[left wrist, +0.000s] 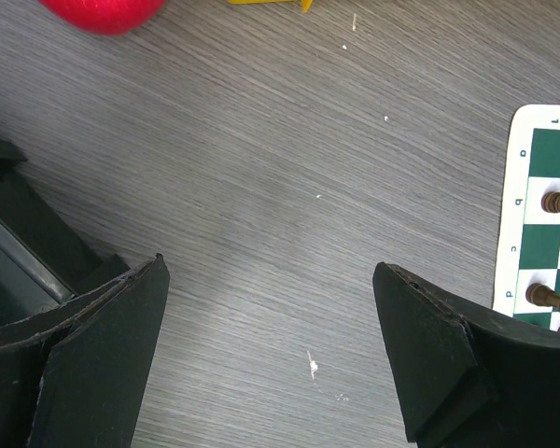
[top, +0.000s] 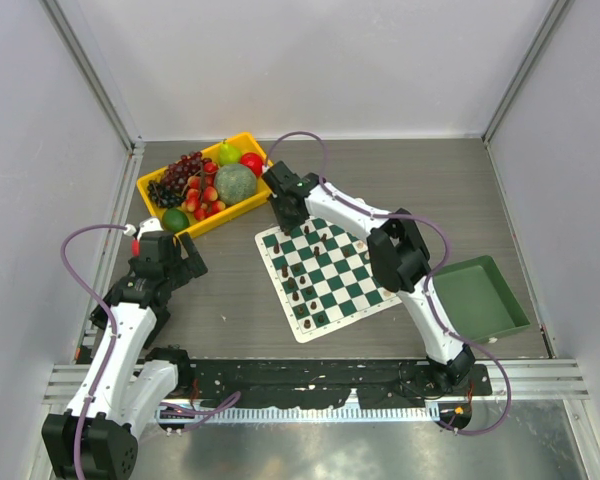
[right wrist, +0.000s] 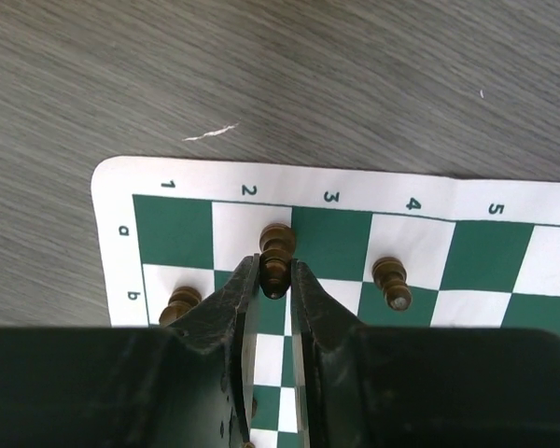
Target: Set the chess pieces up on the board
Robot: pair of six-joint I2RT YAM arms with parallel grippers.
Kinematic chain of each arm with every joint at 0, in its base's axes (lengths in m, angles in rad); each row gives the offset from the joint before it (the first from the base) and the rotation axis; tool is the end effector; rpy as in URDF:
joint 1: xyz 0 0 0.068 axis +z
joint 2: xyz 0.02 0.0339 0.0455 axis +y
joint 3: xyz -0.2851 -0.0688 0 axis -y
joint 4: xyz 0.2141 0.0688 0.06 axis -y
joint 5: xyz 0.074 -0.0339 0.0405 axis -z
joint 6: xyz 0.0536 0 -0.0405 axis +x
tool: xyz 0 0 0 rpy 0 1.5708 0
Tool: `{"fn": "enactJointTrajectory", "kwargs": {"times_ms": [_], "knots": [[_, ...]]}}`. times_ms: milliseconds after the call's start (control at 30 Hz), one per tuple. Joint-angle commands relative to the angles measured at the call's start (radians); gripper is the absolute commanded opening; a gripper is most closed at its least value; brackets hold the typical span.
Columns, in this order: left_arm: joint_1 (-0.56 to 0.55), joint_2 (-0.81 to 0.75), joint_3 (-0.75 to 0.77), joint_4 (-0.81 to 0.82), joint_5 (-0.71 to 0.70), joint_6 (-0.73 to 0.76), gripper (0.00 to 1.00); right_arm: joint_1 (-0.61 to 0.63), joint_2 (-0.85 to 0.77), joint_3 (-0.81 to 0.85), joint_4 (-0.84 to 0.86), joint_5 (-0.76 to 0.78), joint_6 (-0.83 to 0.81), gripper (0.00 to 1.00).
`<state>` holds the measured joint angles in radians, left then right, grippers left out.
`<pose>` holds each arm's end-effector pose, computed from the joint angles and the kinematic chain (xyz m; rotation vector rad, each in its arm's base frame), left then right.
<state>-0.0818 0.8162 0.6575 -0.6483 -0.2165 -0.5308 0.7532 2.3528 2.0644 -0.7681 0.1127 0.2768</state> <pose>0.1335 0.0006 0.2554 -0.6236 2.2700 -0.0411 0.3731 0.3416 0.2016 -0.5831 2.5669 0.2117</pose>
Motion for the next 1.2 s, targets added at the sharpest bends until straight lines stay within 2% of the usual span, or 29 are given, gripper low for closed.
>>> {"fn": "enactJointTrajectory", "kwargs": {"times_ms": [0,367,633,1167], "knots": [[0.005,-0.012,0.007,0.007,-0.009,0.003,0.99,0.026,-0.136,-0.045,0.036,0.022,-0.019,0.16],[0.005,-0.009,0.007,0.01,-0.006,0.0,0.99,0.086,-0.286,-0.245,0.076,0.015,0.002,0.15],[0.005,-0.022,-0.002,0.01,-0.011,-0.001,0.99,0.126,-0.276,-0.27,0.07,-0.001,0.016,0.16],[0.004,-0.025,0.002,0.006,-0.012,0.002,0.99,0.127,-0.199,-0.245,0.089,-0.022,0.03,0.16]]}}
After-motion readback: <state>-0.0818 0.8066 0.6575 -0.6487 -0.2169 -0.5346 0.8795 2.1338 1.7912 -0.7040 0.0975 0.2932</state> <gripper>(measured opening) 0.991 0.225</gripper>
